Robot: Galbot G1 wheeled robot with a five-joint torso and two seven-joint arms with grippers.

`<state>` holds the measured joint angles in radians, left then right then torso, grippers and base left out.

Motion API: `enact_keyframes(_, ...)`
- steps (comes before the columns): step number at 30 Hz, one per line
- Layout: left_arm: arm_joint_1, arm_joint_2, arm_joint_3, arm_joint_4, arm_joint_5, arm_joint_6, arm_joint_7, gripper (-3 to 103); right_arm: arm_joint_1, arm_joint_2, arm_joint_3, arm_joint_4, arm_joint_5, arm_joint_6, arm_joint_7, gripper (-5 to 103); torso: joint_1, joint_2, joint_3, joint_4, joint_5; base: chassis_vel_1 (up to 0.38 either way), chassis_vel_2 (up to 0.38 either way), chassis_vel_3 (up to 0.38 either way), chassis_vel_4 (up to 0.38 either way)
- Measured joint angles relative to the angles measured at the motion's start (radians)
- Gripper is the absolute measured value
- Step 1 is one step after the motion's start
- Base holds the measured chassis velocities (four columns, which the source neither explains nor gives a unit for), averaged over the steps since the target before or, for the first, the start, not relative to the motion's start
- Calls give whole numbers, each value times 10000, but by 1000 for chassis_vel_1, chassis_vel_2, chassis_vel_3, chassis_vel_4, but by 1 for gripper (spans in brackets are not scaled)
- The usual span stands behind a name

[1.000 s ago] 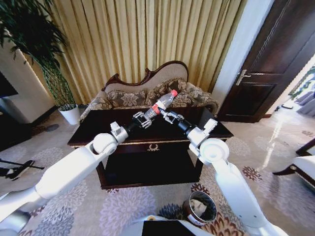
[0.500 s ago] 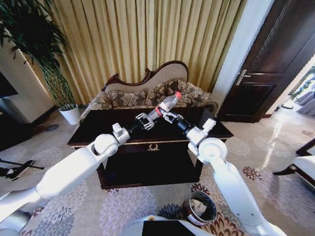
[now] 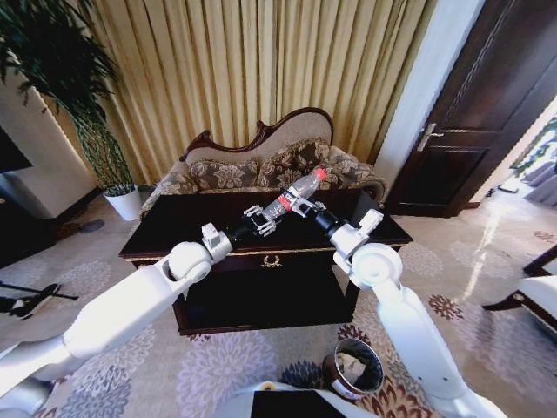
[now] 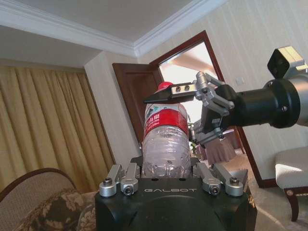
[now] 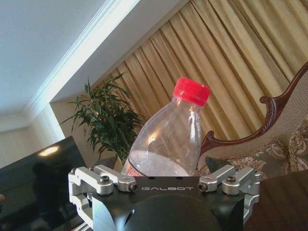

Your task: Move to the front of the table and place the trash on the table into the trash bin.

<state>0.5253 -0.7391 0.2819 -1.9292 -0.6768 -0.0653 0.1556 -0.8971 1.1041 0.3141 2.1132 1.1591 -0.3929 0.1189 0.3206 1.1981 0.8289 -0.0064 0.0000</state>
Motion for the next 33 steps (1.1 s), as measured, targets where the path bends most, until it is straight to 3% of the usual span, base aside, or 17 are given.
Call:
enact_keyframes(4, 37, 24, -66, 15, 25, -19, 24, 42, -47, -1, -21, 10, -126, 33, 0, 103, -1, 0, -1, -1, -1, 0, 0, 0, 0)
enact_keyframes(6, 38, 35, -84, 16, 26, -25, 26, 42, -81, 1, -74, -3, -239, 226, 0, 95, 0, 0, 0, -1, 0, 0, 0, 0, 0)
enact_keyframes(8, 40, 36, -85, 17, 25, -25, 23, 42, -88, 3, -81, -7, -261, 250, -3, 95, 0, 0, 0, -1, 0, 0, 0, 0, 0)
enact_keyframes(11, 59, 28, -85, 45, 27, -20, 3, 42, -139, 7, -93, -6, -309, 305, -23, 79, 0, 0, 0, -2, 0, 0, 0, 0, 0)
enact_keyframes(13, 60, 23, -84, 53, 29, -19, -1, 42, -143, 7, -93, -3, -310, 306, -25, 79, 0, 0, -1, -1, 0, 0, 0, 0, 0)
enact_keyframes(16, 60, -9, -85, 83, 38, -19, -9, 42, -164, 3, -93, 6, -314, 307, -29, 62, 0, 0, -1, -1, 0, 0, 0, 0, 0)
enact_keyframes(26, 26, -40, -58, 79, 45, 12, -49, 42, -195, -36, -83, 30, -314, 306, -34, 41, -1, 0, -1, -1, -1, 0, 0, 0, 0)
enact_keyframes(33, 102, 33, -125, -134, -23, 354, -262, 42, -203, -52, -79, 34, -313, 303, -32, 41, 0, 0, 0, -2, 0, 0, 0, 0, 0)
